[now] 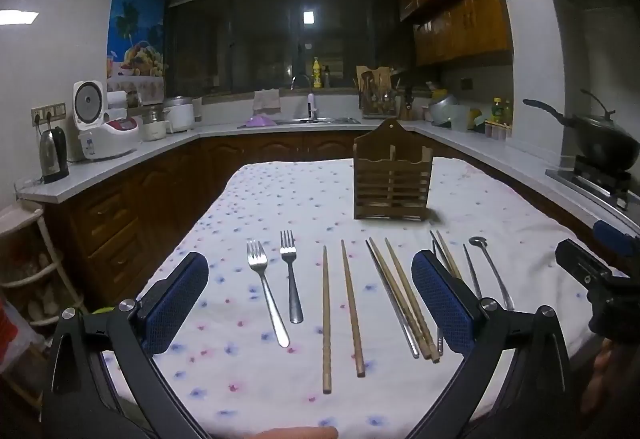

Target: Organize utensils

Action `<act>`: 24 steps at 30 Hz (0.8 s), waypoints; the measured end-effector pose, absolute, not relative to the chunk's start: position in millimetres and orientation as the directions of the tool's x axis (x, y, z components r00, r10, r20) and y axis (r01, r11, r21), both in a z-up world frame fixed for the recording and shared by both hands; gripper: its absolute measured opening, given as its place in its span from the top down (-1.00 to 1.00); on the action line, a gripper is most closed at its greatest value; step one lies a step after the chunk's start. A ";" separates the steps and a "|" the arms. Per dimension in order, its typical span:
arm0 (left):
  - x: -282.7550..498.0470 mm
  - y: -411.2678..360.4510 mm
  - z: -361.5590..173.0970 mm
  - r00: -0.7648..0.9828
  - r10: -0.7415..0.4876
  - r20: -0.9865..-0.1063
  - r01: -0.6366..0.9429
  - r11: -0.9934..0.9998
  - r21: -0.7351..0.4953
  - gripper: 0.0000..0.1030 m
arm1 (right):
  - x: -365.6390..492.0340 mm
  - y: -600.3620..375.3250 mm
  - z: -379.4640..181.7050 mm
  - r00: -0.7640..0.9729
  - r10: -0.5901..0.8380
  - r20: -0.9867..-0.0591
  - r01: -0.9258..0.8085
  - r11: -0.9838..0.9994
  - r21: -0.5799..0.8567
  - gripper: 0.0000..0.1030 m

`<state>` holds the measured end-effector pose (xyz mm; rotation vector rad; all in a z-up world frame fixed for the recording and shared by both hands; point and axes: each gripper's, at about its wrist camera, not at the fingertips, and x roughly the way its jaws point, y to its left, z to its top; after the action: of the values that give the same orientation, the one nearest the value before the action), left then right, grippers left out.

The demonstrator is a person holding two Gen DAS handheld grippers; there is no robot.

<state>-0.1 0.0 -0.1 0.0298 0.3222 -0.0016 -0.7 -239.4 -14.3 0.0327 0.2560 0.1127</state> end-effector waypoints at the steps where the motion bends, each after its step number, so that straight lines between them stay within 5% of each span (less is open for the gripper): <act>1: 0.0 -0.1 -0.2 0.948 0.005 -0.317 0.005 1.000 0.031 -1.00 | -0.7 -239.5 -14.3 0.961 0.116 -0.250 -0.107 0.993 0.048 -1.00; 24: 3.6 -8.6 -7.0 0.949 0.010 -0.315 0.001 0.999 0.033 -1.00 | -0.8 -239.9 -13.5 0.961 0.111 -0.254 -0.106 0.994 0.034 -1.00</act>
<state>3.6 -8.6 -7.0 0.0325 0.3210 0.0048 -0.8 -239.9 -13.5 0.0199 0.2587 0.1100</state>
